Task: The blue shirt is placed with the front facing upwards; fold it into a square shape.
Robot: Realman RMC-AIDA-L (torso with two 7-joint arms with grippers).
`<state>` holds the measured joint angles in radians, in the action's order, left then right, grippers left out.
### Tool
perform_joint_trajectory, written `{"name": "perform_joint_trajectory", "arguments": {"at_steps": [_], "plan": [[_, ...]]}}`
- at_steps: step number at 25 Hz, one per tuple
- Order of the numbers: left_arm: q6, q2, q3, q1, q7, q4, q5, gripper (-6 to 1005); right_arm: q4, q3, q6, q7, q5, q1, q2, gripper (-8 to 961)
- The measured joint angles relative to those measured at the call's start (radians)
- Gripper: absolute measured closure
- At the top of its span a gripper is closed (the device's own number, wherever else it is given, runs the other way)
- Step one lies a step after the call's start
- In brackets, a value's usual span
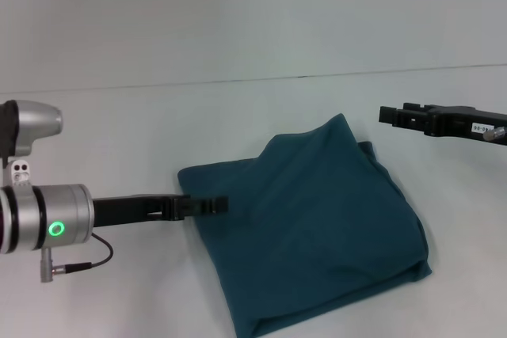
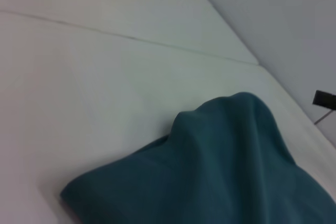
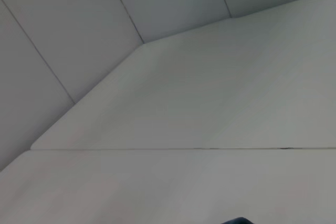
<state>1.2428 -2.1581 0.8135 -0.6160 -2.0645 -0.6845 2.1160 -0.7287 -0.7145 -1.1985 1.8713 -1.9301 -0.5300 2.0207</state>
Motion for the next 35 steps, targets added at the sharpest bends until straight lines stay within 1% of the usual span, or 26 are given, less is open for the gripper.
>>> {"name": "perform_joint_trajectory", "arguments": {"at_steps": [6,16,23,30,35], "plan": [[-0.065,-0.002,0.038,-0.019,-0.001,0.03,0.008,88,0.0,-0.006,-0.007,0.014,-0.005,-0.005,-0.001,279],[-0.126,0.001,0.063,-0.034,-0.012,0.04,0.034,90,0.0,-0.006,-0.01,0.017,-0.005,-0.002,0.0,279],[-0.142,0.001,0.068,-0.04,-0.021,0.039,0.051,92,0.0,-0.006,-0.01,0.018,-0.005,-0.001,-0.001,278],[-0.14,-0.004,0.1,-0.046,-0.022,0.041,0.044,94,0.0,-0.006,-0.01,0.019,-0.004,-0.002,-0.001,278],[-0.139,-0.005,0.106,-0.055,-0.024,0.042,0.04,95,0.0,-0.006,-0.01,0.021,-0.004,-0.003,-0.001,278]]}}
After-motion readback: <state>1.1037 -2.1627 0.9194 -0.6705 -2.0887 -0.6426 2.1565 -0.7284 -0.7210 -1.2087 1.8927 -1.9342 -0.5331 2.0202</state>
